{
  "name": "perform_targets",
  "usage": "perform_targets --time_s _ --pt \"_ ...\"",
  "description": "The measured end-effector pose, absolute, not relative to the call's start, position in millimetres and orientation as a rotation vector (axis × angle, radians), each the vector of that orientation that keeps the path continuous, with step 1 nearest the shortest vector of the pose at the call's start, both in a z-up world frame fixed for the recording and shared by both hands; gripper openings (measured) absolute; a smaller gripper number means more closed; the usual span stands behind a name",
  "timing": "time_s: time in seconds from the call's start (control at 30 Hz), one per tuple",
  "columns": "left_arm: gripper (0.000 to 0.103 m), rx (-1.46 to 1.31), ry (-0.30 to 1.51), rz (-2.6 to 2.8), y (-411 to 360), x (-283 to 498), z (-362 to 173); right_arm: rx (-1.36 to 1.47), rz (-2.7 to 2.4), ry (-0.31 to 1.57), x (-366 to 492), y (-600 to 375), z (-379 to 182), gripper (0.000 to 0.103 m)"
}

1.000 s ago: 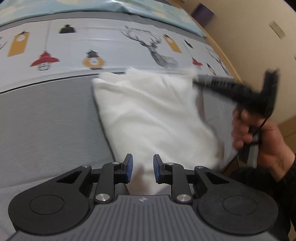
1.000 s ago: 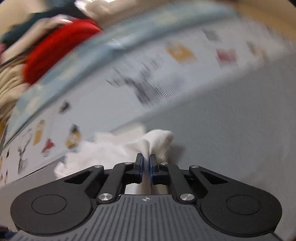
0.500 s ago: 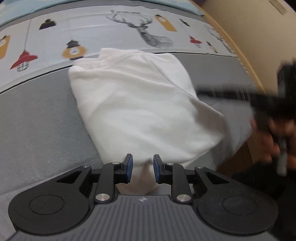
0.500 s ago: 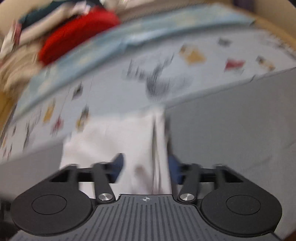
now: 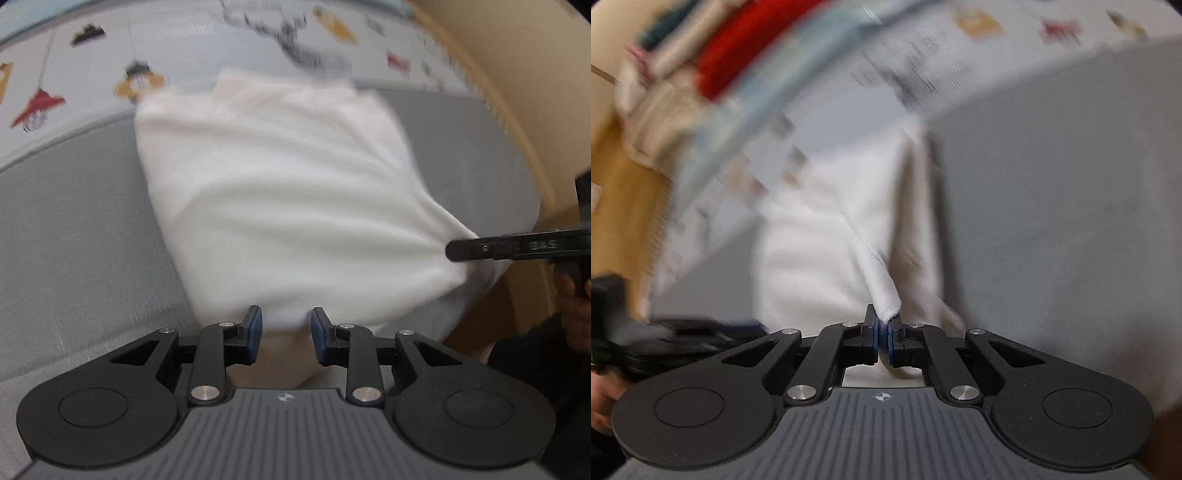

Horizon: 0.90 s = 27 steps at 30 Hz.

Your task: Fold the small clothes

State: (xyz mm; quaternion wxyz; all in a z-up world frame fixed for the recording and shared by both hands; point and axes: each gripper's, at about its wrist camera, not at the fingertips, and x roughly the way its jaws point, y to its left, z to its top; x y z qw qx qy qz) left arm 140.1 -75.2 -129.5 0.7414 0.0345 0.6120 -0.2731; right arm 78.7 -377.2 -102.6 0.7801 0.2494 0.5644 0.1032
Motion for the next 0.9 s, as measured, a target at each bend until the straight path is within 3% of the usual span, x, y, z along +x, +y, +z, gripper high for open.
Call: perform_targets --time_s 0.1,0.23,0.3,0.37,0.47,0.53,0.67,0.7,0.73,0.77,0.8,0.83,0.9 --pt "0.032 0.206 1.427 -0.574 -82.0 133.2 -150.5 0.388 0.173 1.379 79.5 -363.3 -126.9 0.006" --pt "0.032 0.188 1.411 -0.61 -79.4 134.5 -141.4 0.294 0.153 1.267 81.6 -353.0 -107.8 0.012" --pt "0.033 0.128 1.352 -0.624 -73.4 138.9 -128.4 0.269 0.128 1.145 84.2 -350.9 -91.5 0.033" --pt "0.037 0.124 1.333 -0.639 -72.3 138.8 -125.3 0.287 0.125 1.069 85.5 -349.7 -81.6 0.042" --pt "0.038 0.217 1.36 -0.68 -82.7 128.5 -135.1 0.307 0.153 1.103 92.5 -346.7 -89.8 0.042" --pt "0.047 0.294 1.361 -0.705 -93.2 119.2 -141.0 0.266 0.154 1.152 96.0 -338.3 -97.8 0.042" --pt "0.048 0.407 1.328 -0.724 -106.7 109.3 -148.5 0.221 0.151 1.251 91.8 -332.2 -112.7 0.042" --pt "0.037 0.418 1.32 -0.722 -107.6 108.9 -148.6 0.212 0.151 1.257 90.9 -331.5 -113.9 0.042" --pt "0.017 0.433 1.308 -0.717 -106.6 108.2 -148.3 0.205 0.151 1.259 86.7 -332.6 -113.0 0.042" --pt "0.01 0.429 1.308 -0.72 -104.7 108.9 -146.7 0.202 0.153 1.26 85.0 -332.7 -112.5 0.038" --pt "0.005 0.399 1.318 -0.73 -101.0 110.8 -143.8 0.206 0.153 1.257 86.7 -333.0 -112.1 0.022" --pt "0.004 0.376 1.313 -0.735 -97.6 107.8 -138.8 0.213 0.153 1.249 86.1 -335.5 -110.1 0.014" --pt "0.003 0.363 1.277 -0.756 -90.4 105.1 -126.9 0.254 0.157 1.218 85.1 -341.9 -102.4 0.008"
